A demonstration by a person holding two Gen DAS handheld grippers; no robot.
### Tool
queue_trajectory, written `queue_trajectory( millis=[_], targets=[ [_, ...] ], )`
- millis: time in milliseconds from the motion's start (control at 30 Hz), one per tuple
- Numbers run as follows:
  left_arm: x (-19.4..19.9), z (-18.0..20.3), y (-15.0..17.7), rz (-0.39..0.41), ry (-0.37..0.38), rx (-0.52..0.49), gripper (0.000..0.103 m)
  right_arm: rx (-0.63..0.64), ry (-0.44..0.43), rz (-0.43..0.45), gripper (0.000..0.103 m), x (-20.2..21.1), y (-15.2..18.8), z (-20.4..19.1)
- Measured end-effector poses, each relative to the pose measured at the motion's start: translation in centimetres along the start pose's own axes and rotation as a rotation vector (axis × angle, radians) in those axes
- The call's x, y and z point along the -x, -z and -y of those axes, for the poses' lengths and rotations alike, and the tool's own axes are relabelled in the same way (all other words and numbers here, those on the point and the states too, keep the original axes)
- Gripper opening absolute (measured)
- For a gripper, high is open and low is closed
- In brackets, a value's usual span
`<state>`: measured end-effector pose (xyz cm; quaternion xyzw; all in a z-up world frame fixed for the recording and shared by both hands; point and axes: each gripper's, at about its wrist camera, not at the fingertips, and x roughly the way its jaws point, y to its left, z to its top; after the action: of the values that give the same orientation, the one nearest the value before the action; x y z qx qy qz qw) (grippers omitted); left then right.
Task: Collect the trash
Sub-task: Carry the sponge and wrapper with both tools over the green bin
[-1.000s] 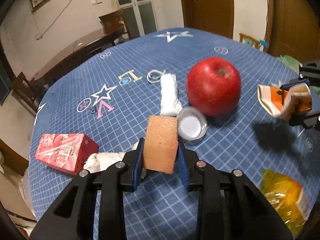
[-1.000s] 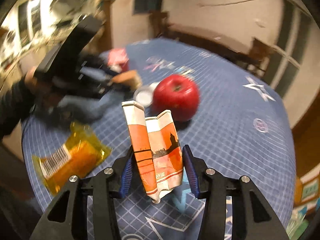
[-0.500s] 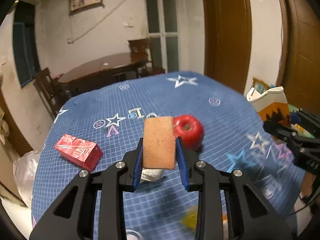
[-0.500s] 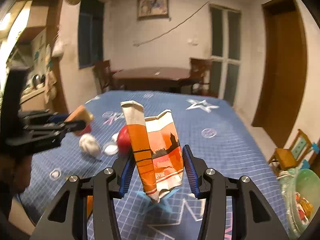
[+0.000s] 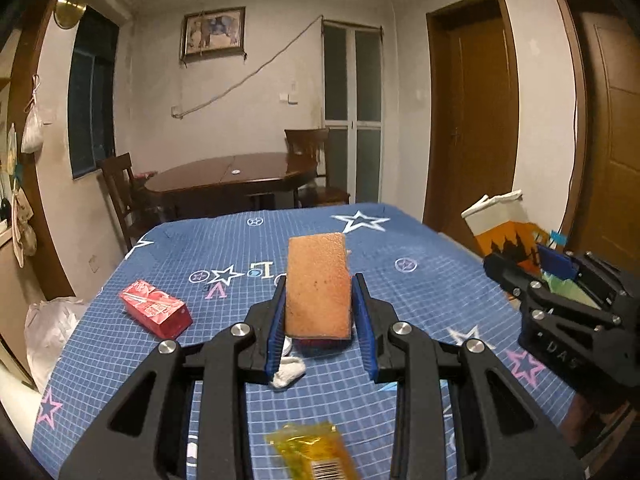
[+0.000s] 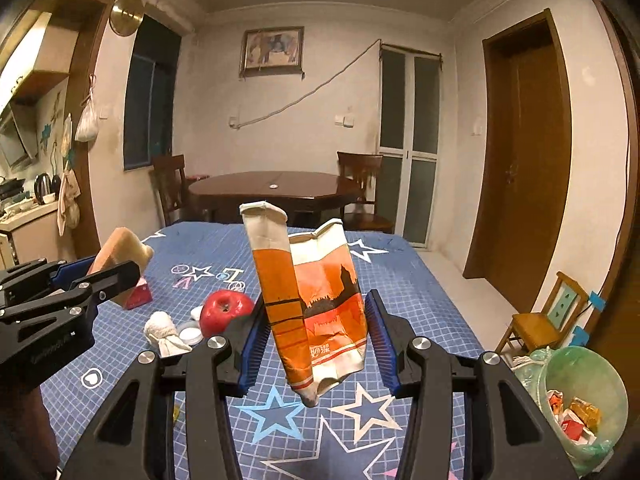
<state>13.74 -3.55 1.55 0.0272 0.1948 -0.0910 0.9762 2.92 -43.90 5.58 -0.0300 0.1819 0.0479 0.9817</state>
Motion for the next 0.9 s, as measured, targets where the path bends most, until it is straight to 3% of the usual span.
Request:
queue_trajectory(
  millis=[433,900],
  targets=[
    [-0.2,5.0,-0.5,0.019,0.068,-0.036,0.029,-0.025,0.055,0.022,0.048,3.4,-1.2,4.1],
    [-2.4,15.5,-2.7,0.032,0.223,-0.085,0.029,-0.085,0.261,-0.002,0.048,8.8,0.1,17.9]
  ],
)
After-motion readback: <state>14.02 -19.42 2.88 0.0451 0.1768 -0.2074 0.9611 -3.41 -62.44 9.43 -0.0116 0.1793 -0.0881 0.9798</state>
